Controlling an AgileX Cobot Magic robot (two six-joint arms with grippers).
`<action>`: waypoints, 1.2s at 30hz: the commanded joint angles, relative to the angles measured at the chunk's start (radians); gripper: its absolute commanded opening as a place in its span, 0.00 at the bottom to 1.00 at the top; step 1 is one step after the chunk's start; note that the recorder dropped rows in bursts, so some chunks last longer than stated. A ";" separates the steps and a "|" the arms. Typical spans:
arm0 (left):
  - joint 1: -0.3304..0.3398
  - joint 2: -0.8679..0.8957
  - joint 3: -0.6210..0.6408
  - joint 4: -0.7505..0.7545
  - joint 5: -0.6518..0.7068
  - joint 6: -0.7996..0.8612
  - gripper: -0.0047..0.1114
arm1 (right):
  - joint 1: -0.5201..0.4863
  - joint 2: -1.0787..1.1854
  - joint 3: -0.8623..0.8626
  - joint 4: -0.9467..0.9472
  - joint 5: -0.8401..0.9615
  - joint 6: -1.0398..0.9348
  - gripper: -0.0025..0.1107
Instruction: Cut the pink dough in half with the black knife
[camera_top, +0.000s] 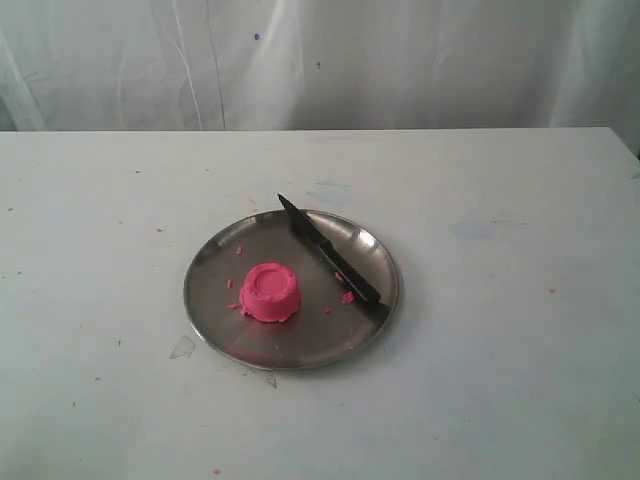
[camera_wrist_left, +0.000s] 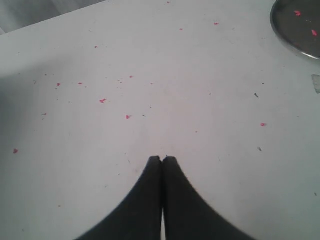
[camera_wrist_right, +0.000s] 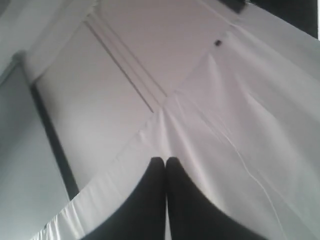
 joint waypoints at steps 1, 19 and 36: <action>0.002 -0.005 0.003 -0.003 0.001 -0.001 0.04 | -0.002 0.069 -0.196 -0.377 0.090 0.009 0.02; 0.002 -0.005 0.003 -0.003 0.001 -0.003 0.04 | -0.002 1.001 -0.473 -1.451 0.807 0.385 0.02; 0.002 -0.005 0.003 -0.003 0.001 -0.001 0.04 | 0.366 1.328 -0.723 -0.722 1.491 -0.465 0.02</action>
